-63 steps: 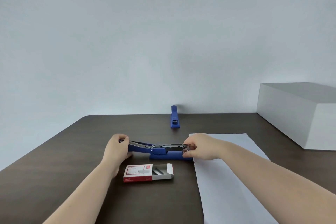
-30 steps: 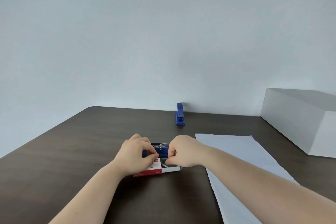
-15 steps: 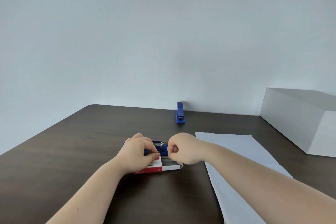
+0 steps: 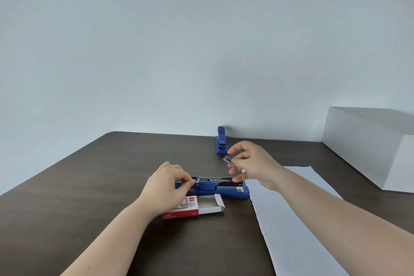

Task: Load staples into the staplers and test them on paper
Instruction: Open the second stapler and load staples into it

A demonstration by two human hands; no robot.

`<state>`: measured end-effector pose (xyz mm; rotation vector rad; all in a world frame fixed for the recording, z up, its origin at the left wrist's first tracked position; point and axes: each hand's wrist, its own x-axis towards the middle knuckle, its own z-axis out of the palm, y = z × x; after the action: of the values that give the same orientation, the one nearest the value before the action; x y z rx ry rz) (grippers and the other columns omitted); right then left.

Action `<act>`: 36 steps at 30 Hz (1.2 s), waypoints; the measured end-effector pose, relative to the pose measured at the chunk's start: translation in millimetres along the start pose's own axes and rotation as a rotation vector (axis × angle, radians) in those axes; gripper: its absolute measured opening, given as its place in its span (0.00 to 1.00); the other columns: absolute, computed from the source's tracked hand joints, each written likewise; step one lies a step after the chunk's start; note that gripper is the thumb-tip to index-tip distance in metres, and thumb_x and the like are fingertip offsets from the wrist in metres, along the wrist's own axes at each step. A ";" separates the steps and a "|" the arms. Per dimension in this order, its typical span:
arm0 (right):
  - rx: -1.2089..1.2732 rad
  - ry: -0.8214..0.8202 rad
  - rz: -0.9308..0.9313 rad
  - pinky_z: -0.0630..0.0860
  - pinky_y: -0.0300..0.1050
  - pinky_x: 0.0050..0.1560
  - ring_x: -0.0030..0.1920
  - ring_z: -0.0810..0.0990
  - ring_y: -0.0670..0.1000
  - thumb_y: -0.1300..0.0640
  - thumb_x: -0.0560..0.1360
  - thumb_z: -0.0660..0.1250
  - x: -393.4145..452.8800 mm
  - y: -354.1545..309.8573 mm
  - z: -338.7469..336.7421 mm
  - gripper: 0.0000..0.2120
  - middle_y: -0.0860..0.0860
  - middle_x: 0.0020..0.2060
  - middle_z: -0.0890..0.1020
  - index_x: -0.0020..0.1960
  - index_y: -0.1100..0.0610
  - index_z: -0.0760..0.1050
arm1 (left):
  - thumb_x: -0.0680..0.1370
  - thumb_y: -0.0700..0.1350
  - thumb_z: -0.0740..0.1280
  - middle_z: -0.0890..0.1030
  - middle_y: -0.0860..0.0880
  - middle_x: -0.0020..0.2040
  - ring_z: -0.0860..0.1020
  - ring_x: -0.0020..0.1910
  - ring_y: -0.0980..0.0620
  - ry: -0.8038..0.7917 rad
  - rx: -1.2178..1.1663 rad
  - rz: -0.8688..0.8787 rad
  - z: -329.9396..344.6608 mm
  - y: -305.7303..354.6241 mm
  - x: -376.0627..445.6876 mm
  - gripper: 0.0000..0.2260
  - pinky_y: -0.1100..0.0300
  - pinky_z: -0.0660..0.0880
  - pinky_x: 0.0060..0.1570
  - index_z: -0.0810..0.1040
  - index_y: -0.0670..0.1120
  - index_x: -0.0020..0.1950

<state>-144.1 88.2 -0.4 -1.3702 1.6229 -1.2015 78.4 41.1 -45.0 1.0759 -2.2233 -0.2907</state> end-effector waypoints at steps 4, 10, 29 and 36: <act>0.137 -0.025 0.031 0.81 0.43 0.35 0.40 0.83 0.51 0.68 0.78 0.60 4.9 7.3 -0.8 0.12 0.56 0.46 0.79 0.49 0.57 0.81 | 0.76 0.47 0.67 0.78 0.63 0.40 0.72 0.48 0.57 0.031 -0.015 -0.018 0.1 4.1 1.8 0.09 0.65 0.71 0.46 0.79 0.59 0.39; 0.319 -0.010 0.068 0.82 0.40 0.36 0.40 0.83 0.52 0.73 0.76 0.59 8.1 7.6 -3.9 0.13 0.59 0.45 0.82 0.42 0.64 0.81 | 0.76 0.47 0.67 0.80 0.60 0.41 0.71 0.47 0.56 0.089 -0.033 -0.084 1.0 4.0 12.1 0.08 0.71 0.65 0.40 0.78 0.57 0.38; -0.032 -0.093 -0.113 0.81 0.39 0.41 0.35 0.84 0.50 0.64 0.72 0.72 15.6 20.8 -12.1 0.08 0.55 0.38 0.85 0.50 0.62 0.81 | 0.76 0.51 0.66 0.78 0.60 0.47 0.71 0.56 0.56 -0.134 -0.009 -0.038 19.9 24.6 53.0 0.06 0.60 0.69 0.55 0.81 0.54 0.49; -0.490 -0.134 -0.227 0.72 0.29 0.37 0.32 0.77 0.40 0.53 0.74 0.70 8.5 14.6 -20.3 0.06 0.45 0.34 0.80 0.48 0.54 0.82 | 0.75 0.56 0.65 0.82 0.59 0.55 0.72 0.62 0.56 -0.190 0.031 -0.022 26.8 16.2 48.3 0.09 0.49 0.69 0.65 0.82 0.56 0.50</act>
<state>-169.4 84.5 -6.8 -1.9386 1.7697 -0.8343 29.2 12.5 -36.4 1.1303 -2.3919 -0.3836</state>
